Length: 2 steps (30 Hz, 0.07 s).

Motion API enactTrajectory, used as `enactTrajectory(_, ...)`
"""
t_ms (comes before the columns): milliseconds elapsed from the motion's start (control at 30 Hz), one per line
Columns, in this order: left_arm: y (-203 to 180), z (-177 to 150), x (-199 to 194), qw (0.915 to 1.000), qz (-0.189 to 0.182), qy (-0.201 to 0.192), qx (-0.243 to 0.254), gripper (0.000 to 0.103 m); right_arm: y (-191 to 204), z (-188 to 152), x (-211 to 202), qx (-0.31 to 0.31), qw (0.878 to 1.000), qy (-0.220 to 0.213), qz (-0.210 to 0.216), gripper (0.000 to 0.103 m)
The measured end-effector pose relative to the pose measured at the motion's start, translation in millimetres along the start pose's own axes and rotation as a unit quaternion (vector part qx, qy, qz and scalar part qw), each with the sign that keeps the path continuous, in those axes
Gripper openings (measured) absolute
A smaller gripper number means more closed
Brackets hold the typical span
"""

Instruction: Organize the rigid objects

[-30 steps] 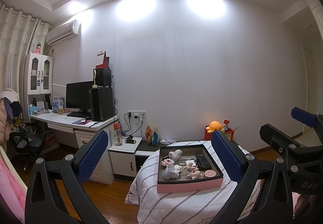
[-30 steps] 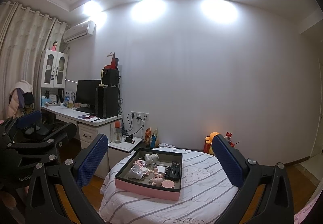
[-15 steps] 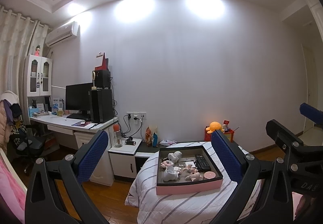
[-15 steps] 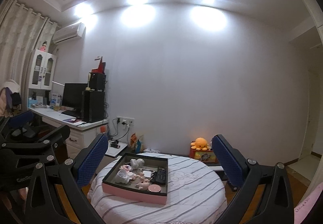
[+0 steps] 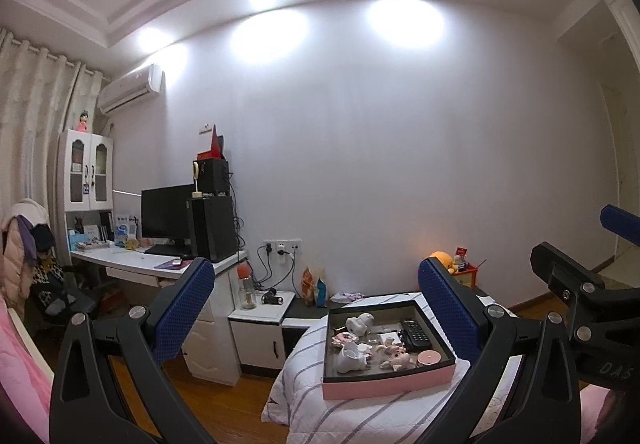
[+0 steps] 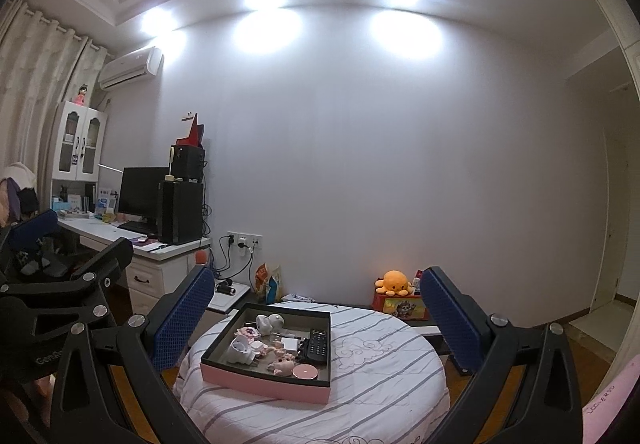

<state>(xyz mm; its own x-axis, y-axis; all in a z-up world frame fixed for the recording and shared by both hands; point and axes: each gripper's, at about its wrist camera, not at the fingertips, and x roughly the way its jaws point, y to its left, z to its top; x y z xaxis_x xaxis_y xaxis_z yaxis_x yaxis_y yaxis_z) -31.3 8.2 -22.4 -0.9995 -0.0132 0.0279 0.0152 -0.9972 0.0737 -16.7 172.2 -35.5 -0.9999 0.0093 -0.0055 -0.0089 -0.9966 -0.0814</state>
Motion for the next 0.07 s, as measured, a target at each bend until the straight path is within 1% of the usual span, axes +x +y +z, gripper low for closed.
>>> enactTrajectory(67, -0.1, -0.5, 1.2, 1.0000, -0.002, 0.005, -0.001, 0.103, -0.3, -0.2, 0.0, -0.001, 1.000, 0.001, -0.001, 0.103)
